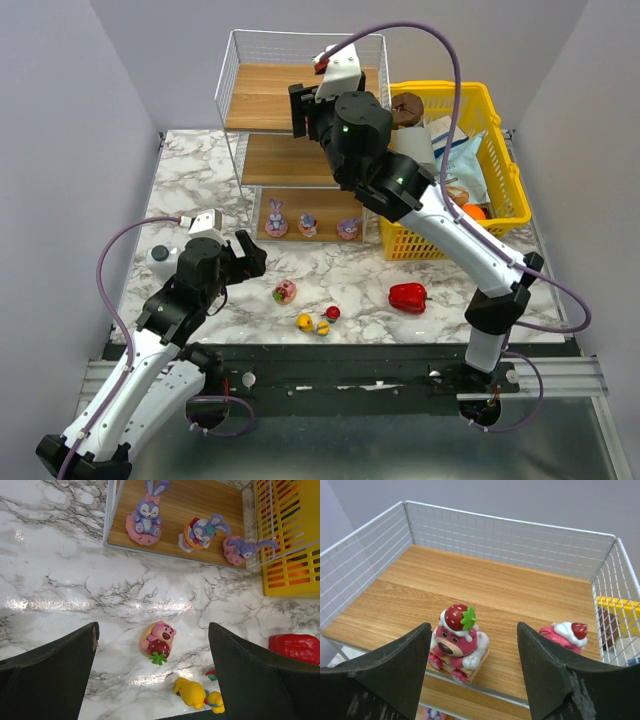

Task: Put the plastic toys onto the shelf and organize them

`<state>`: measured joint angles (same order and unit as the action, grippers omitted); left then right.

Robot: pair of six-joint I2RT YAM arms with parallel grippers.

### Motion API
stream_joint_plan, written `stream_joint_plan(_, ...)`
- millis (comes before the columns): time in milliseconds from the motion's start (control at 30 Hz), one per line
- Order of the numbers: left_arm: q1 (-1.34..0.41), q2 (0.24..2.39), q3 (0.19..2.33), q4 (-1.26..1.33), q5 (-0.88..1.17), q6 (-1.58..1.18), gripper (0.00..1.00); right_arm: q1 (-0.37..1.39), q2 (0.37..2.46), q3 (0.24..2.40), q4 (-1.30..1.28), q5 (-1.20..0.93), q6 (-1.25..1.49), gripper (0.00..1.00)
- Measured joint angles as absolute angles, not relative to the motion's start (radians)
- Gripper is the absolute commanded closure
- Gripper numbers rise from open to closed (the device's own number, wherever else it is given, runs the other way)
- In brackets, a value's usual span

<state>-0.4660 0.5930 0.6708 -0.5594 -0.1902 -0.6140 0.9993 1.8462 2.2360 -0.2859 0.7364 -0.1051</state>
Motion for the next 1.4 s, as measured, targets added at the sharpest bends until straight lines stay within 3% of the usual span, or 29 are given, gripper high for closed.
stream_joint_plan(100, -0.466, 0.593, 0.671, -0.559, -0.19, -0.614, 0.01, 0.999, 1.81, 2.231, -0.292, 0.71, -0.084, 0.26)
stream_joint_plan(200, -0.466, 0.593, 0.671, -0.559, -0.19, -0.614, 0.01, 0.999, 1.761, 2.225, -0.302, 0.676, -0.055, 0.39)
stream_joint_plan(300, -0.466, 0.593, 0.671, -0.559, -0.19, -0.614, 0.01, 0.999, 1.7, 2.197, -0.313, 0.633, -0.014, 0.64)
stream_joint_plan(333, -0.466, 0.593, 0.671, -0.559, -0.19, -0.614, 0.01, 0.999, 1.675, 2.175, -0.317, 0.615, 0.004, 0.79)
stream_joint_plan(433, -0.466, 0.593, 0.671, -0.559, -0.19, -0.614, 0.01, 0.999, 1.61, 2.121, -0.329, 0.561, 0.052, 0.99)
stream_joint_plan(833, -0.466, 0.593, 0.671, -0.56, -0.19, -0.614, 0.01, 0.985, 1.669, 2.134, -0.52, 0.345, 0.215, 0.99)
stream_joint_plan(1400, -0.466, 0.593, 0.671, -0.561, -0.19, -0.614, 0.01, 0.921, 1.724, 2.135, -0.581, 0.326, 0.263, 0.99)
